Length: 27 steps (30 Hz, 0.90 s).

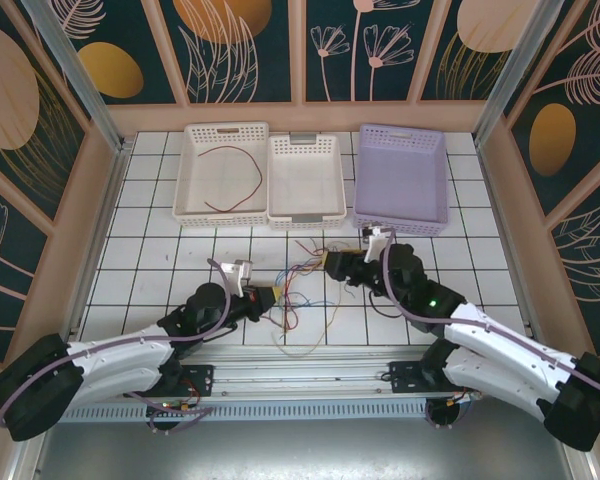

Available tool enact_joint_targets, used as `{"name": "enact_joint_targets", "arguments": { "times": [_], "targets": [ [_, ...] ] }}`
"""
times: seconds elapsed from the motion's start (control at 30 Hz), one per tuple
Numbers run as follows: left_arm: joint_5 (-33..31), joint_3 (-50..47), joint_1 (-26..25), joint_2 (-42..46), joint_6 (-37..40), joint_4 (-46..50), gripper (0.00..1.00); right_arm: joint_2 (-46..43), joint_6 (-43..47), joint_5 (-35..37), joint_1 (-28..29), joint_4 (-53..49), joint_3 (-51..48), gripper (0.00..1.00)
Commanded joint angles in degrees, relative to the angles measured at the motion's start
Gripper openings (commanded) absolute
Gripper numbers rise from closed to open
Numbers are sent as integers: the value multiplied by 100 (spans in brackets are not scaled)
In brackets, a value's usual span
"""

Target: Untangle the cables

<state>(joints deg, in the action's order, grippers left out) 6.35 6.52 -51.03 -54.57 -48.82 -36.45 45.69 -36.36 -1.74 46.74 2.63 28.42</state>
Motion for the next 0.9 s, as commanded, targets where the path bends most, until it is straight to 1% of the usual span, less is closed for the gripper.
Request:
{"name": "enact_joint_targets", "arguments": {
  "times": [0.0,0.1,0.17,0.23,0.33,0.4,0.5,0.6,0.67,0.87],
  "targets": [
    [-159,-117,-32,206,-125,50,0,-389,-57,-403,-165,-125,-47,64],
    [-182,-170,-38,252,-150,5,0,-400,90,-963,-51,211,-154,64],
    [-211,-178,-32,232,-172,-43,0,-155,129,-1169,146,397,-230,64],
    [-203,-184,-39,204,-193,-128,0,269,116,-1263,423,683,-297,63],
    [-203,-177,-33,174,-202,-207,0,989,13,-1153,770,1072,-295,59],
    [-220,-152,-35,200,-207,-196,0,1370,-73,-1087,876,1337,-284,55],
    [-219,-158,-38,275,-217,-205,0,1889,-208,-1103,963,1893,-322,53],
    [-220,-174,-31,323,-230,-214,0,2407,-212,-990,1064,2083,-174,51],
    [-217,-187,-35,341,-248,-246,0,2687,-209,-1062,1123,2314,-112,50],
    [-205,-230,-38,385,-301,-324,0,3281,-287,-881,1224,2727,55,47]
  ]
}}
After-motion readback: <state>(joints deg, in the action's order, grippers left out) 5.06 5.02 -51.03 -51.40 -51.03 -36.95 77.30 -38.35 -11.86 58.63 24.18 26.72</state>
